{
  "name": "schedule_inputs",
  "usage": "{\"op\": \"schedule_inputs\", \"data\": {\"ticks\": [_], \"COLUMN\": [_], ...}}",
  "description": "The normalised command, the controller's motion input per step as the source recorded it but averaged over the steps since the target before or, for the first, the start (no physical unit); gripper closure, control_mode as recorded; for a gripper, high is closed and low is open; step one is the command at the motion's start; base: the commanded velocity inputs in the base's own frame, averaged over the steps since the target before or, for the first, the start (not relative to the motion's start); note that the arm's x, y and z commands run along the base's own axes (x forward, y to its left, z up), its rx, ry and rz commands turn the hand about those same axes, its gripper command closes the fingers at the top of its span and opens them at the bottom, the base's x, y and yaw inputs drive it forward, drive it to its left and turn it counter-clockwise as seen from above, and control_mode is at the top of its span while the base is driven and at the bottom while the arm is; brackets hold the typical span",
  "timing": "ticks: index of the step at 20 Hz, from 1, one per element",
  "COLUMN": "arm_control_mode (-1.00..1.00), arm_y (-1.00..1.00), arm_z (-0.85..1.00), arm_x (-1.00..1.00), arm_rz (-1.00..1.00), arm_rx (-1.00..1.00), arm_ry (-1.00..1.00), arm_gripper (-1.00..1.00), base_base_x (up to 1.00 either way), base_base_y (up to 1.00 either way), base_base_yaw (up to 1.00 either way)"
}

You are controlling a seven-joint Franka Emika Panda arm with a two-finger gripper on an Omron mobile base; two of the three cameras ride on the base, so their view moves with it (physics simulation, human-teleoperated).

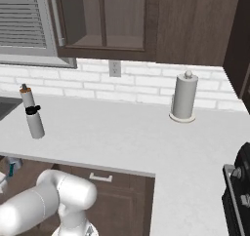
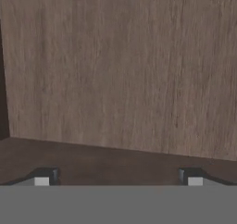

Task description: Pick the measuring cup from the drawer and place it on the counter.

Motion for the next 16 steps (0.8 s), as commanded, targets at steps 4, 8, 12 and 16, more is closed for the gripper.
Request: {"op": "schedule_inputs", "data": {"ticks": [4,8,12,16], "arm_control_mode": [-1.00,-1.00,-1.00,-1.00], "arm_y": [0.14,0.18,0.23,0.31], "arm_z": [-0.09,0.00,0.00,-0.12], "arm_x": [-0.44,-0.80,-0.94,-0.99], "arm_rz": [0.01,0.00,0.00,0.00], "arm_rx": [0.00,0.00,-0.01,-0.04], "arm_ry": [0.09,0.07,0.03,0.03], "arm_gripper": [-1.00,-1.00,-1.00,-1.00], "base_base_x": [0.00,0.00,0.00,0.00], "base_base_y": [0.00,0.00,0.00,0.00], "base_base_yaw": [0.00,0.00,0.00,0.00]}}
